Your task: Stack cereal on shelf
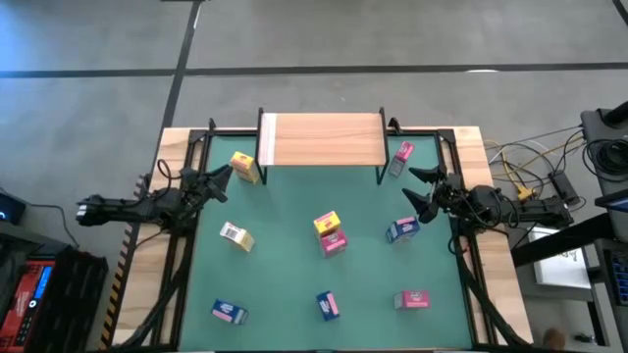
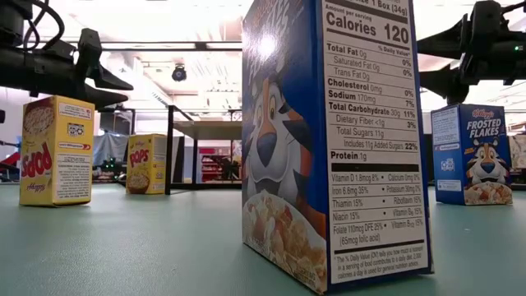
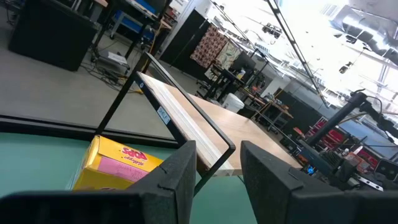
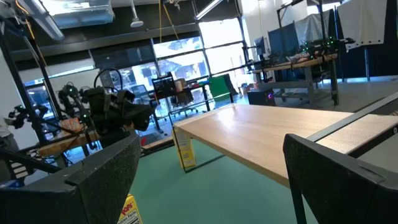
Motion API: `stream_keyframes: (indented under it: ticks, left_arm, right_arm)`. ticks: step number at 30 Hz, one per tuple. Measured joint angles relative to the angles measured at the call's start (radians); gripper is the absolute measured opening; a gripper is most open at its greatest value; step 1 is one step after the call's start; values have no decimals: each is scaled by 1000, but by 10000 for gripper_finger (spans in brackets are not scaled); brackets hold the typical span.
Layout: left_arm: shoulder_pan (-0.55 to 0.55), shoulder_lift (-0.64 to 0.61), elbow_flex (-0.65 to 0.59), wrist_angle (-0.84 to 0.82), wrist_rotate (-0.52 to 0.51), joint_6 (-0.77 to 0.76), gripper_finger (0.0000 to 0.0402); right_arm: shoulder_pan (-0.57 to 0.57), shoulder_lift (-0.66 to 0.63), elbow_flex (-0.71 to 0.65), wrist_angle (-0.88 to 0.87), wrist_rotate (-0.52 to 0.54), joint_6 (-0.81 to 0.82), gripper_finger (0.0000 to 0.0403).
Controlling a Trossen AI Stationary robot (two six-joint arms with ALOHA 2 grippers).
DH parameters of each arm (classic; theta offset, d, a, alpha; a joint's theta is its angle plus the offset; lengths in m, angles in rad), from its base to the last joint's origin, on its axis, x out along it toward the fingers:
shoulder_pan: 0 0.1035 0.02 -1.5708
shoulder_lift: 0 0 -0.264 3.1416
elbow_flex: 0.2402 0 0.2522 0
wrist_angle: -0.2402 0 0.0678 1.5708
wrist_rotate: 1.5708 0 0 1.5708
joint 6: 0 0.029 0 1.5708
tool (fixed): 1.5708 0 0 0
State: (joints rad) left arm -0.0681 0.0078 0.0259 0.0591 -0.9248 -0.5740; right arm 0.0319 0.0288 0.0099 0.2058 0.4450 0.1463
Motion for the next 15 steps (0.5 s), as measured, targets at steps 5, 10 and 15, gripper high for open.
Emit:
stream_keyframes:
  ticks: [5,10,15]
  left_arm:
    - [0,0,0,0,0,0,109]
    - [0,0,0,0,0,0,109]
    - [0,0,0,0,0,0,109]
  right_arm:
    - [0,0,0,0,0,0,384]
    - [0,0,0,0,0,0,384]
    - [0,0,0,0,0,0,384]
